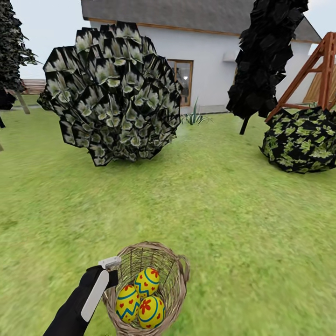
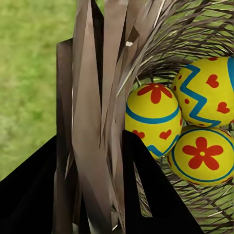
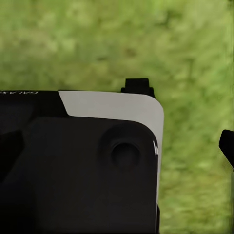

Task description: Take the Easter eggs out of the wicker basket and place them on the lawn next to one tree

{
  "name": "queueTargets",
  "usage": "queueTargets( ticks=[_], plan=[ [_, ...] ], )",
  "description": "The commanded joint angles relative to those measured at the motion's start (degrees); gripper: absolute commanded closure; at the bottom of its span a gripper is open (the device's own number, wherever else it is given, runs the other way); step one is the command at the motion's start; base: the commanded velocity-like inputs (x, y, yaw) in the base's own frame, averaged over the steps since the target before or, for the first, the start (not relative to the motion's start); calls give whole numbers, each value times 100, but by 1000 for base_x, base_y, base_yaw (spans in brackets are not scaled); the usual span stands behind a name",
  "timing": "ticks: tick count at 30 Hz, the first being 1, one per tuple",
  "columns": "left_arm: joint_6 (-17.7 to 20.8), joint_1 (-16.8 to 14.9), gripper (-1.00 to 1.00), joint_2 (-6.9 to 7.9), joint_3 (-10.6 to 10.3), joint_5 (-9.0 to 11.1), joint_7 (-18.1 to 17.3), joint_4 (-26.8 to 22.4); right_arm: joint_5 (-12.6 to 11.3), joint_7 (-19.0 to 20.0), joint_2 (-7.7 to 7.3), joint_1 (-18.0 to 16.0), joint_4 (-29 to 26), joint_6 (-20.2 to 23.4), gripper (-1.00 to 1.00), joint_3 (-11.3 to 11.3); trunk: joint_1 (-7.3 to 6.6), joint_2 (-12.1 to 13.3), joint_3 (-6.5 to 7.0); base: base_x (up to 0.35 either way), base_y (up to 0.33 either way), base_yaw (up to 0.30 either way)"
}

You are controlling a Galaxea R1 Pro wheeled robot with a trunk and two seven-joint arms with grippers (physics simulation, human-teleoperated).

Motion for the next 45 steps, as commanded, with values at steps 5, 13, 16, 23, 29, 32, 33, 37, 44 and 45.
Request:
queueTargets(
  ticks=[5,13,16,23,29,32,33,37,44,45],
  plan=[
    [-10,-1,100,2,-1,14,1,1,0,0,-2,0,0,0,-100,0,-111,202,81,0,0,295],
    [-10,-1,100,0,-1,14,1,1,0,0,2,8,1,0,-100,0,-286,523,223,0,0,295],
    [-9,-1,100,0,-2,14,1,1,0,0,4,8,3,0,-100,0,-352,643,277,0,0,295],
    [-3,-1,100,0,-3,14,1,1,0,0,5,8,1,0,-100,0,-506,924,402,0,0,295],
    [-2,-1,100,0,-4,14,1,1,0,0,5,8,7,0,-100,0,-638,1165,510,0,0,295],
    [-3,-1,100,0,-8,14,1,1,0,0,5,8,9,0,-100,0,-704,1285,564,0,0,295],
    [-2,-1,100,0,-7,14,1,1,0,0,5,8,9,0,-100,0,-726,1325,582,0,0,295],
    [-2,-1,100,0,-7,14,1,1,-3,-4,5,8,9,0,-100,0,-814,1485,654,0,0,295],
    [-5,-1,100,0,-4,14,1,1,0,-9,5,8,9,0,-100,0,-967,1766,779,0,0,295],
    [-3,-1,100,0,-3,14,1,1,0,-21,5,8,9,0,-100,0,-989,1806,797,0,0,295]
  ],
)
